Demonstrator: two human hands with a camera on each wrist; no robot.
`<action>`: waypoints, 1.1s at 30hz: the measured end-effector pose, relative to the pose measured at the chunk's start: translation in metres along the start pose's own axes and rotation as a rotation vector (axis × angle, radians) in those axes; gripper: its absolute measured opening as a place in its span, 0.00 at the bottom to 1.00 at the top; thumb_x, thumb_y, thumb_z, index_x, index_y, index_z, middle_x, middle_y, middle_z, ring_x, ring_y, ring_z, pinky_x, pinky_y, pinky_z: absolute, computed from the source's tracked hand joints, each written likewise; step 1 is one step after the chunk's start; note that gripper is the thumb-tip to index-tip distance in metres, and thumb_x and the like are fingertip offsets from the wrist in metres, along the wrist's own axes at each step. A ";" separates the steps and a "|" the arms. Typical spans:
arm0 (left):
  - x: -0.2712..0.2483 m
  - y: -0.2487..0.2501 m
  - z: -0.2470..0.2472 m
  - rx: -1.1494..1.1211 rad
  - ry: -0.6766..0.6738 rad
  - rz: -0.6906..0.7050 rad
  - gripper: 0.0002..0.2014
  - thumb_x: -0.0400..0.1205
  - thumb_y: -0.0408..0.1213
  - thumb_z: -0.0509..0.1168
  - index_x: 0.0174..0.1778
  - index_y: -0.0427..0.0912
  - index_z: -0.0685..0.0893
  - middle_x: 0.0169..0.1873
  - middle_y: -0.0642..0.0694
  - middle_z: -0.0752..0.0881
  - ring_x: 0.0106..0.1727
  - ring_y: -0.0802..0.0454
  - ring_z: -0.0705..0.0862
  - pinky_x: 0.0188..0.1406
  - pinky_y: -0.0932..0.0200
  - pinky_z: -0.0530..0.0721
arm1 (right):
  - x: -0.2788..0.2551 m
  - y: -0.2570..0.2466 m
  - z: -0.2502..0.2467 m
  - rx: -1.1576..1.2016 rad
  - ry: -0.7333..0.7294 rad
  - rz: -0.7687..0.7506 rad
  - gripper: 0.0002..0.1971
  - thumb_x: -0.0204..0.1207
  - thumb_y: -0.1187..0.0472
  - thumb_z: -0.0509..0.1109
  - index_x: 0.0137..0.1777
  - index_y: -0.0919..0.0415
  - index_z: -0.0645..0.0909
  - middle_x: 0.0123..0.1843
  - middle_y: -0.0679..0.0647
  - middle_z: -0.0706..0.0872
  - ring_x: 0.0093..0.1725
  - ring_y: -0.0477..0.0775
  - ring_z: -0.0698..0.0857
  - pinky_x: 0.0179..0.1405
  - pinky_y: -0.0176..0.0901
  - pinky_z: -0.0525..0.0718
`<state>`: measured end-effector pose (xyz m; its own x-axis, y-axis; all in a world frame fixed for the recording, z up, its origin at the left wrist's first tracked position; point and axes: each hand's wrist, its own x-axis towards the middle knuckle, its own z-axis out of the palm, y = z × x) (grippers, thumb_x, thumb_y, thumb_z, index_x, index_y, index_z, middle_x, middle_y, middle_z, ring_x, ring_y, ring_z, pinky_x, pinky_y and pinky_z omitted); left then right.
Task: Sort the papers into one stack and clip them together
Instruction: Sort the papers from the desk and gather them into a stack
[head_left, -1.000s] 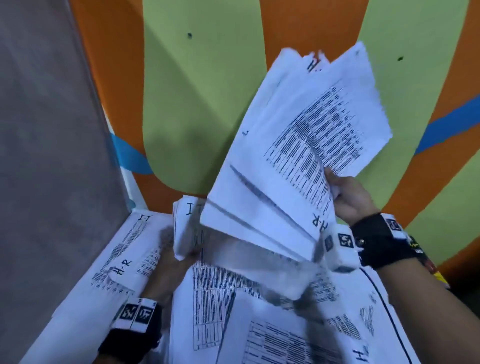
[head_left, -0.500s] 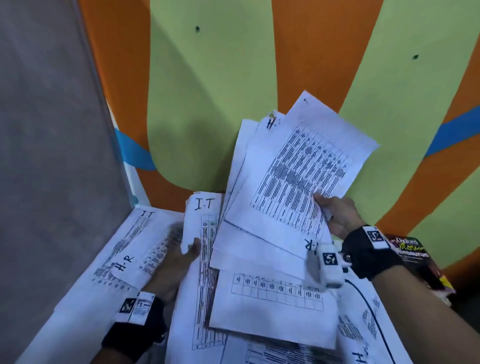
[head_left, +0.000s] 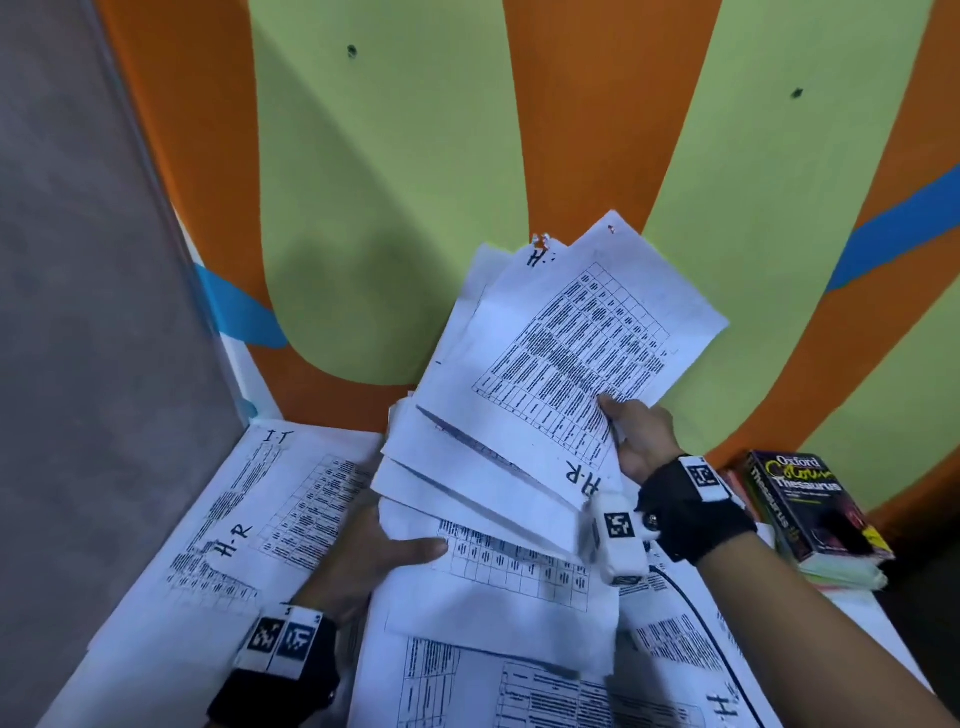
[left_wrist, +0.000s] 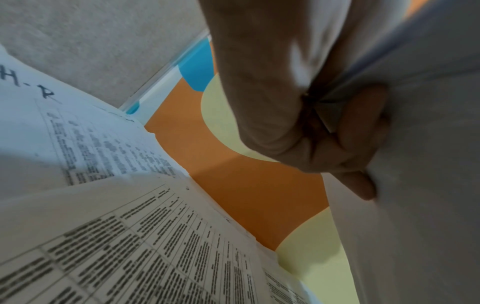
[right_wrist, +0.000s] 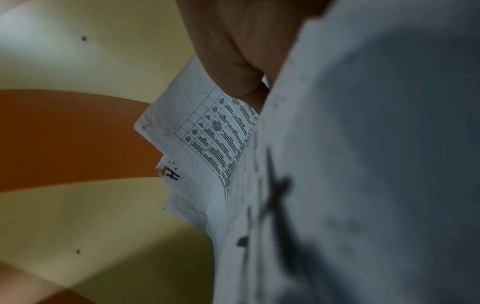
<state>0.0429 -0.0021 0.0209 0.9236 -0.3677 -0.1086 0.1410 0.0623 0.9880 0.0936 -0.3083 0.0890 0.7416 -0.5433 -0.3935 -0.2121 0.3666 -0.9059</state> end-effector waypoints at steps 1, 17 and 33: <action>-0.001 0.000 -0.001 -0.019 0.003 -0.013 0.43 0.50 0.45 0.87 0.62 0.38 0.83 0.55 0.40 0.91 0.55 0.42 0.90 0.48 0.48 0.89 | -0.002 -0.003 -0.001 -0.055 0.033 -0.049 0.04 0.75 0.71 0.72 0.46 0.73 0.81 0.40 0.67 0.82 0.41 0.60 0.82 0.47 0.49 0.76; -0.005 -0.010 -0.024 -0.117 0.130 -0.124 0.49 0.37 0.59 0.85 0.54 0.40 0.86 0.46 0.44 0.93 0.45 0.44 0.92 0.42 0.49 0.87 | -0.001 0.002 -0.091 0.166 -0.476 0.329 0.22 0.60 0.69 0.80 0.57 0.72 0.86 0.52 0.66 0.91 0.47 0.62 0.92 0.41 0.62 0.91; -0.015 0.017 -0.005 -0.139 0.035 -0.014 0.36 0.53 0.63 0.80 0.52 0.45 0.87 0.48 0.38 0.92 0.43 0.47 0.91 0.37 0.53 0.88 | -0.033 0.087 -0.007 -0.115 -0.566 0.366 0.14 0.78 0.69 0.68 0.64 0.68 0.80 0.66 0.61 0.83 0.55 0.59 0.89 0.53 0.54 0.88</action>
<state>0.0333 0.0092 0.0385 0.9326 -0.3371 -0.1288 0.2002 0.1864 0.9619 0.0464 -0.2635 0.0226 0.8212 0.0910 -0.5634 -0.5558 0.3516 -0.7533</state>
